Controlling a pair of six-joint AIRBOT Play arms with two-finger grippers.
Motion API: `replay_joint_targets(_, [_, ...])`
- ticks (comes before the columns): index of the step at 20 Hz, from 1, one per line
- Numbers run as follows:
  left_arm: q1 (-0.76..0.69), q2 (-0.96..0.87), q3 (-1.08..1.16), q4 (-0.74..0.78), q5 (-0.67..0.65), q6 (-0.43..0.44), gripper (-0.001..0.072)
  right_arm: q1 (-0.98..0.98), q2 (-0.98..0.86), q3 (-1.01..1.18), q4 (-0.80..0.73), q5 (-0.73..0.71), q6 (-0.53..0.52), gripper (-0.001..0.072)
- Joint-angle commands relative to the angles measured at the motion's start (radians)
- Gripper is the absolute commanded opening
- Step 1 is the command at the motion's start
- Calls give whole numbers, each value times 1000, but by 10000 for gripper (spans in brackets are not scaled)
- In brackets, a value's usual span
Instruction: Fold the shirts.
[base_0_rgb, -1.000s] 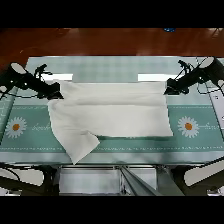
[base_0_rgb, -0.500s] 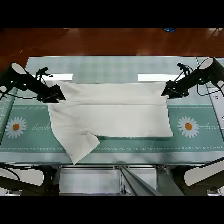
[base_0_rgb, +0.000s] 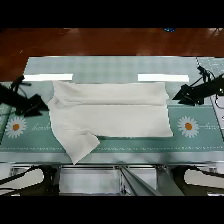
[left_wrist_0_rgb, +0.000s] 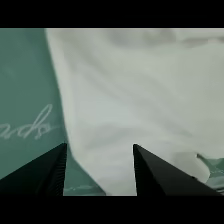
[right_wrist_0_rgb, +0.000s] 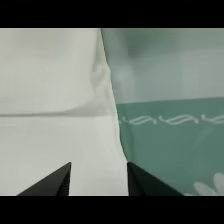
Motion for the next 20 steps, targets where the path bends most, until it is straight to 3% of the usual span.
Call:
replay_joint_targets(1, [164, 158, -306, -130, 24, 73, 507, -20, 222, -317, 148, -183, -85, 412])
replay_joint_targets(5, [219, 237, -457, -156, 94, 81, 507, -19, 351, -472, 263, -200, -140, 412])
replay_joint_targets(10, [218, 236, -570, -182, 189, 43, 507, -19, 385, -483, 296, -193, -135, 411])
replay_joint_targets(14, [126, 236, -634, -230, 274, 47, 505, -23, 385, -483, 346, -206, -108, 411])
replay_joint_targets(15, [84, 236, -634, -258, 303, 47, 467, -37, 385, -483, 363, -209, -105, 411])
replay_joint_targets(18, [-39, 234, -632, -346, 377, 48, 20, -160, 386, -483, 334, -203, -105, 411])
replay_joint_targets(20, [-85, 234, -621, -359, 378, 82, 24, -251, 386, -486, 122, -145, -32, 411])
